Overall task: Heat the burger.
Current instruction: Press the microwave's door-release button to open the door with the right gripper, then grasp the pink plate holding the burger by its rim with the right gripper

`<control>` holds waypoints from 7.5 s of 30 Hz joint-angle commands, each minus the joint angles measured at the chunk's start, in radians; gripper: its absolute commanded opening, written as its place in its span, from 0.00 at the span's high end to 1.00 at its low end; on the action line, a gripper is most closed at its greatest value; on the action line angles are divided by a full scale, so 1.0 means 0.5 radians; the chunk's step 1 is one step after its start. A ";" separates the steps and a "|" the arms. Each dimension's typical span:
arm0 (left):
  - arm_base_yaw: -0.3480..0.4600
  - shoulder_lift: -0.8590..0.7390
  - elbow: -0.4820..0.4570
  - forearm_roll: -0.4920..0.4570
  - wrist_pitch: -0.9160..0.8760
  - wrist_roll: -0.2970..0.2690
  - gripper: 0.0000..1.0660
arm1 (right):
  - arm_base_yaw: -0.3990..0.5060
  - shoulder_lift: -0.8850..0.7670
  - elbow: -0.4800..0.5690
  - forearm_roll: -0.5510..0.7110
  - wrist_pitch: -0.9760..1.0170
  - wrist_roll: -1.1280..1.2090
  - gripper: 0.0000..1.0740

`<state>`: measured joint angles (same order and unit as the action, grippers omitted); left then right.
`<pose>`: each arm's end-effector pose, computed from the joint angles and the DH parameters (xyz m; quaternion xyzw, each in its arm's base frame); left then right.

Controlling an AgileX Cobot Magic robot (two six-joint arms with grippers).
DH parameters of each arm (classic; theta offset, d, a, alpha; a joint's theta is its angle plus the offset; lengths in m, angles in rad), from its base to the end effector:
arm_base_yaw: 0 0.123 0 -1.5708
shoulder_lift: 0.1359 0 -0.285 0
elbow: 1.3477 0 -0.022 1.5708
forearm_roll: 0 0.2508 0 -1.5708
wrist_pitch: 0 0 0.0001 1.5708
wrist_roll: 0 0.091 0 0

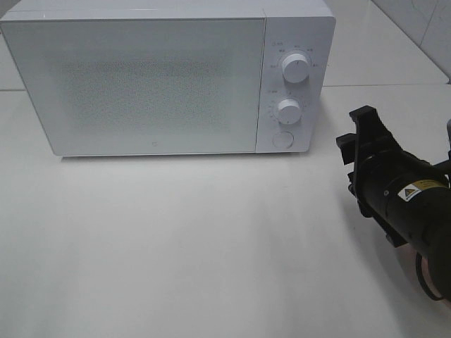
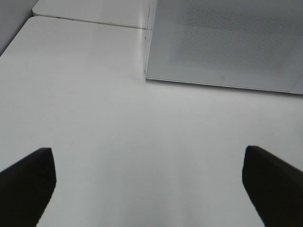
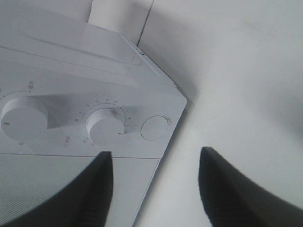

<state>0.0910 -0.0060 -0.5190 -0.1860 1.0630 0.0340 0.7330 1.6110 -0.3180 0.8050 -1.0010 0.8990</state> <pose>-0.0075 -0.0155 0.2834 -0.0192 0.8434 -0.0595 0.5336 0.2057 0.1110 0.1502 0.4300 0.6804 0.3391 0.4871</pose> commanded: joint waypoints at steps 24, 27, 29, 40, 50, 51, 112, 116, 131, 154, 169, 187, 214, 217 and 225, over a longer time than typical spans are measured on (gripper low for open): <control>0.004 -0.002 0.006 -0.008 -0.004 0.002 0.06 | 0.006 0.090 -0.026 -0.234 0.082 0.706 1.00; 0.004 -0.002 0.006 -0.008 -0.004 0.002 0.06 | 0.004 0.146 -0.066 -0.270 0.070 0.748 1.00; 0.004 -0.002 0.006 -0.008 -0.004 0.002 0.06 | 0.000 0.230 -0.120 -0.312 0.036 0.804 1.00; 0.004 -0.002 0.006 -0.008 -0.004 0.002 0.06 | 0.000 0.424 -0.286 -0.320 0.006 0.830 1.00; 0.004 -0.002 0.006 -0.008 -0.004 0.002 0.06 | -0.094 0.634 -0.480 -0.392 0.040 0.912 1.00; 0.004 -0.002 0.006 -0.008 -0.004 0.002 0.06 | -0.108 0.650 -0.498 -0.402 0.040 0.912 1.00; 0.004 -0.002 0.006 -0.008 -0.004 0.002 0.06 | -0.442 1.038 -1.066 -0.732 0.184 0.960 1.00; 0.004 -0.002 0.006 -0.008 -0.004 0.002 0.06 | -0.442 1.026 -1.066 -0.732 0.170 0.960 1.00; 0.004 -0.002 0.006 -0.008 -0.004 0.002 0.06 | -0.442 1.028 -1.066 -0.678 0.046 0.942 1.00; 0.004 -0.002 0.006 -0.008 -0.004 0.002 0.06 | -0.510 1.092 -1.290 -0.582 -0.434 0.730 1.00; 0.004 -0.002 0.006 -0.008 -0.004 0.002 0.06 | -0.536 1.092 -1.462 -0.500 -0.456 0.680 1.00; 0.004 -0.002 0.006 -0.008 -0.004 0.002 0.06 | -0.518 0.998 -1.298 -0.484 -0.212 0.692 1.00; 0.004 -0.002 0.006 -0.008 -0.004 0.002 0.06 | -0.388 0.584 -0.758 -0.580 0.442 0.530 1.00; 0.004 -0.002 0.006 -0.008 -0.004 0.002 0.06 | -0.388 0.482 -0.718 -0.580 0.570 0.392 1.00; 0.004 -0.002 0.006 -0.008 -0.004 0.002 0.06 | -0.388 0.264 -0.678 -0.582 0.934 -0.082 1.00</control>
<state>0.0910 -0.0060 -0.5190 -0.1860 1.0630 0.0340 0.5450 1.7590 -0.6590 0.5240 -0.5580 0.9050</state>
